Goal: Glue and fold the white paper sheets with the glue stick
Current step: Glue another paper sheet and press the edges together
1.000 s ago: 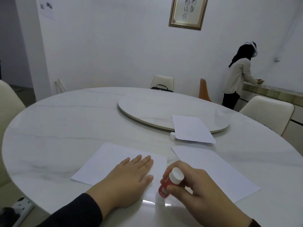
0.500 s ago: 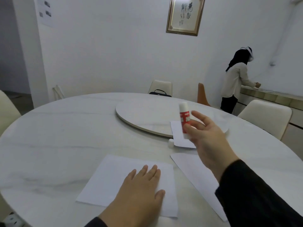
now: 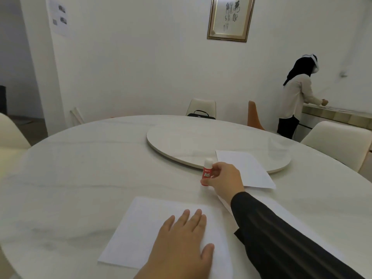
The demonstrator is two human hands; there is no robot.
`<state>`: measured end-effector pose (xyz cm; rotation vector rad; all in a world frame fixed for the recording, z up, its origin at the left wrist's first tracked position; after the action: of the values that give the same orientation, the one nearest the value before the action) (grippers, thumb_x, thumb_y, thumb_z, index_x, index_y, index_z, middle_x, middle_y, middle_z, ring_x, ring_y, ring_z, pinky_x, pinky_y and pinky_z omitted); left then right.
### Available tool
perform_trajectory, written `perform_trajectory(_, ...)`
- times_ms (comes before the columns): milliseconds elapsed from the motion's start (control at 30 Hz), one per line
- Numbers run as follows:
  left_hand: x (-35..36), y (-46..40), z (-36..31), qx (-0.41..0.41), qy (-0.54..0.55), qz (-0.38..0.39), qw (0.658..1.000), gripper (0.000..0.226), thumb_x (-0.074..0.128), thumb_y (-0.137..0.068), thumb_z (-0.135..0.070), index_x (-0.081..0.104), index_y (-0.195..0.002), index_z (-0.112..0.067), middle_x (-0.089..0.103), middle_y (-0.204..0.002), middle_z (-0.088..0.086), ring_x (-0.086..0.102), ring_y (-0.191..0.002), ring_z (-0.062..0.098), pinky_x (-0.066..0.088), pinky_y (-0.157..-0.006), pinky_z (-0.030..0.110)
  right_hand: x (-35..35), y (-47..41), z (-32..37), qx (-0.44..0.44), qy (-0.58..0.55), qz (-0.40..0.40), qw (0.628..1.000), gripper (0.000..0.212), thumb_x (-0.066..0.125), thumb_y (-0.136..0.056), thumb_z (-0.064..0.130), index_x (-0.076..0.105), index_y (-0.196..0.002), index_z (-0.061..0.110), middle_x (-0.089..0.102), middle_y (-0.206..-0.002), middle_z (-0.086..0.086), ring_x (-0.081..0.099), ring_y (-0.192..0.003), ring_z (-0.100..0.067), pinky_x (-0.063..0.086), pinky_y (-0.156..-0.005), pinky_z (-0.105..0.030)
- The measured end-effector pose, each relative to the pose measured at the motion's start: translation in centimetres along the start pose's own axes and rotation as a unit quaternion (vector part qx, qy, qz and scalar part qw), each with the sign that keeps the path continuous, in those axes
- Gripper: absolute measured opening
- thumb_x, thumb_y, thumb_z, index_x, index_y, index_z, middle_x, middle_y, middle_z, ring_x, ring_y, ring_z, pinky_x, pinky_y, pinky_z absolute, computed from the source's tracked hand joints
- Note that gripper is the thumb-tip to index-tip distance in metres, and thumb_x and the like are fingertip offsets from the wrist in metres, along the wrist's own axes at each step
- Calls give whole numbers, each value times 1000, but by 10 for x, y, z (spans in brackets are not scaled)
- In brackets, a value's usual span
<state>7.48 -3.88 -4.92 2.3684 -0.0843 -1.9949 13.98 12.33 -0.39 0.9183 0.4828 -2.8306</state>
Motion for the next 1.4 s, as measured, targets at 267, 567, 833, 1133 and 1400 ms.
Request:
perform_trajectory(267, 3, 1, 2, -2, 11, -19, 1000, 62, 22, -96, -45, -4, -150, -27, -10, -159, -14, -9, -146, 8, -7, -118, 35, -110, 58, -11, 30, 95, 45, 994, 71, 79, -61, 54, 60, -119, 19, 63, -108, 5, 57, -89, -10, 43, -72, -22)
perform_trajectory(567, -6, 8, -2, -7, 25, -16, 1000, 61, 25, -97, -43, 3, -151, -25, -4, -160, -7, -4, -147, 10, -2, -120, 35, -132, 179, -67, -147, 298, -38, 942, 44, 45, -76, 74, 27, -115, 78, 10, -126, 65, 53, -102, 16, 4, -91, 12)
perform_trajectory(833, -6, 12, -25, 3, 25, -41, 999, 56, 32, -94, -42, 27, -144, -20, 20, -155, 0, 13, -143, 19, 10, -117, 38, -144, 191, -96, -58, 216, 11, 975, 96, 52, -78, 69, 30, -147, 5, 42, -138, 15, 36, -135, -10, 26, -101, -18)
perform_trajectory(1133, -16, 8, -33, 24, 176, -98, 979, 51, 29, -98, -42, 32, -144, -19, 27, -152, -2, 19, -141, 14, 13, -115, 28, -163, 181, -59, 36, 218, -74, 972, 25, 65, -84, 33, 49, -67, 42, 58, -73, 6, 61, -82, -22, 34, -64, -27)
perform_trajectory(1400, -50, 15, 13, -60, 822, 70, 563, 82, 51, -69, -74, 64, -110, -4, 69, -110, 21, 66, -98, 39, 52, -77, 42, -142, 184, 37, -236, 182, -43, 954, 18, 54, -82, 58, 50, -99, 60, 49, -116, 40, 35, -116, 18, 33, -90, -13)
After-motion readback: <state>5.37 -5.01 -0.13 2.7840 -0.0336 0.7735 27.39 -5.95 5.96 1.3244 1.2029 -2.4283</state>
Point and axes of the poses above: each hand's wrist, its own y-axis away from the middle knuckle, its own x-axis out of the palm, z = x × y, the point moved 7 cm from there along -y, towards the middle knuckle
